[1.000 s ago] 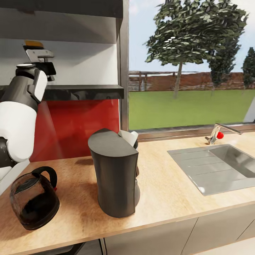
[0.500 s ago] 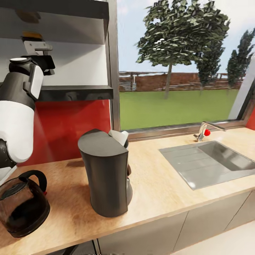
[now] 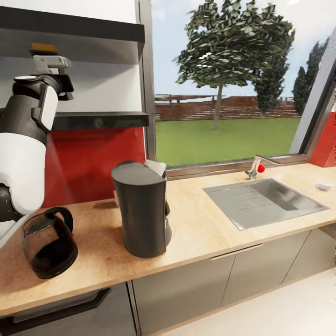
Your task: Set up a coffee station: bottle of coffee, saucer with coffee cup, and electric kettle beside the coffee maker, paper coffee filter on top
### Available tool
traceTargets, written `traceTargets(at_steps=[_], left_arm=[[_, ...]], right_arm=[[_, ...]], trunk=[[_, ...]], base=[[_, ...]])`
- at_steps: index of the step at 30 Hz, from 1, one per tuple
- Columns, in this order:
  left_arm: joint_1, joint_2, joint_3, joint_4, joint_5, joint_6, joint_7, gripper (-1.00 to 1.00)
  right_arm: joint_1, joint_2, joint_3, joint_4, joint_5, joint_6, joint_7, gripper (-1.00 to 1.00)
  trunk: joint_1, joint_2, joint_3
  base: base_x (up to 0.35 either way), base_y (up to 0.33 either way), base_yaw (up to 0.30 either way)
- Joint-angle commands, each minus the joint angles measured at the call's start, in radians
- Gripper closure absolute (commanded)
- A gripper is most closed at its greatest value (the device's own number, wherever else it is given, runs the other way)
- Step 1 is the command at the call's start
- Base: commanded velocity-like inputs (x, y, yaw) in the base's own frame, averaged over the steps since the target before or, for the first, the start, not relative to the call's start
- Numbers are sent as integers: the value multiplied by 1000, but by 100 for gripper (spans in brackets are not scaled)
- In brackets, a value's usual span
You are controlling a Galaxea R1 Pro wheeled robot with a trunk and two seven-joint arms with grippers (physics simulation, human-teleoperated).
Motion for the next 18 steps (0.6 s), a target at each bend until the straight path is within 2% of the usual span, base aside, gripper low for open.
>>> traceTargets(at_steps=[1,12,18], left_arm=[[-1,0,0,-1,-4,5,-1,100],[3,0,4,0,-6,4,-1,100],[3,0,4,0,-5,4,-1,100]], right_arm=[[-1,-1,-9,0,9,-3,4,-100],[-1,-1,-14,-2,4,-2,2,-100],[-1,-1,-14,-2,4,-2,3,-100]], trunk=[[0,-2,-2],[0,-2,-2],[0,-2,-2]], base=[[-336,0,0],[-322,-103,0],[-104,-46,0]])
